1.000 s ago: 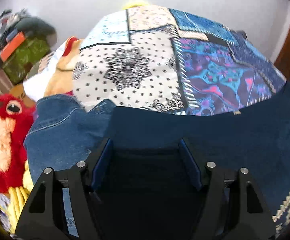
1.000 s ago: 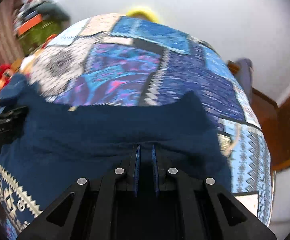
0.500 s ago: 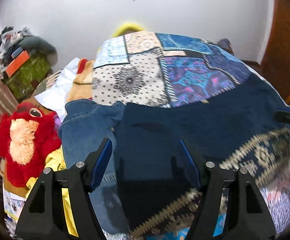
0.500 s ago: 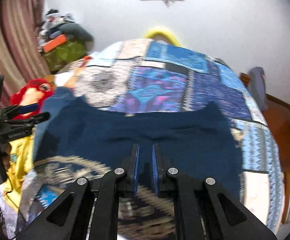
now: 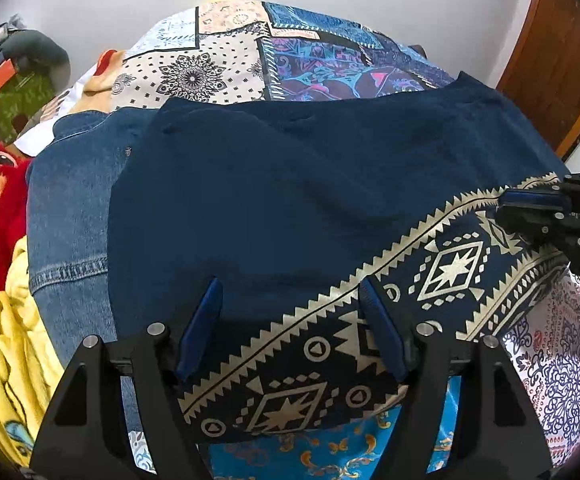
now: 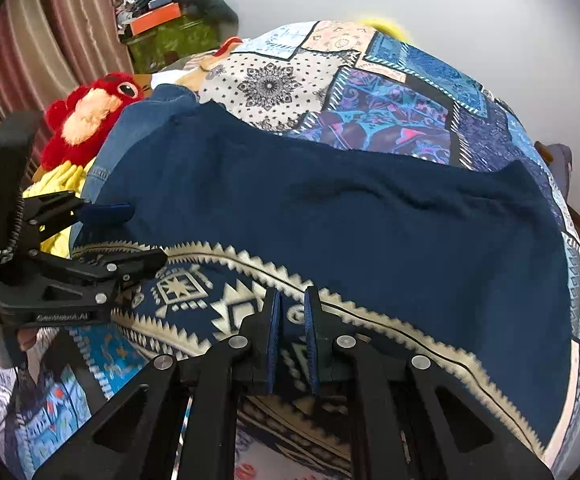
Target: Fold large clothes
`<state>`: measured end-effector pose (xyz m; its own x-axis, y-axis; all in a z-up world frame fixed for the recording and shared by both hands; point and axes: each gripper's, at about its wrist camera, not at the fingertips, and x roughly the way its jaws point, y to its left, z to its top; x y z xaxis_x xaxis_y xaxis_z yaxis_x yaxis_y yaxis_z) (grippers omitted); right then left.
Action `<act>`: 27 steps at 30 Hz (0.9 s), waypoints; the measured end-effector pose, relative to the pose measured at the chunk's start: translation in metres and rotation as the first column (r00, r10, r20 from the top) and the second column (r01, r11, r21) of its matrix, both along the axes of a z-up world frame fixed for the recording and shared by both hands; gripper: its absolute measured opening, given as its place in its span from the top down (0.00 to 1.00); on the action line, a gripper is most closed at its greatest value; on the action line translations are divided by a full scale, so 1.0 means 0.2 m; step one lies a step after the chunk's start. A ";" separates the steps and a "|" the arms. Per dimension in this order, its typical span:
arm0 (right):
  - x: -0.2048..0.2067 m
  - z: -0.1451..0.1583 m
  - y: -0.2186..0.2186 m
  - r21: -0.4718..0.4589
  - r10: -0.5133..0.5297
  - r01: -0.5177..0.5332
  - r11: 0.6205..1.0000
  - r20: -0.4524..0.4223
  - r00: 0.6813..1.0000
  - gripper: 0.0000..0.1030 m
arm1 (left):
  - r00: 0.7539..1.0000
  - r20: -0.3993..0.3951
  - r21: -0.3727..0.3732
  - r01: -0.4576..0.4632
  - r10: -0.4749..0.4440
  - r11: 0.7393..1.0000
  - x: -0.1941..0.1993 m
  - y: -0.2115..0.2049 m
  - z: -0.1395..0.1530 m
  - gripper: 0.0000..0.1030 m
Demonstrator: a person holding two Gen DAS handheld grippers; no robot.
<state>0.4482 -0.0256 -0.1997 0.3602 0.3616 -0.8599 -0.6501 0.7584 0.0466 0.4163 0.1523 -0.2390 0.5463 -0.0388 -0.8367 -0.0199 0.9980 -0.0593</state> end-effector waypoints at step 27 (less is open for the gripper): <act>-0.01 0.00 -0.90 -0.017 -0.310 0.310 0.951 -0.014 0.951 0.93 | 0.935 -0.085 -0.116 -0.353 0.345 0.928 -0.49 0.43 -0.01 0.24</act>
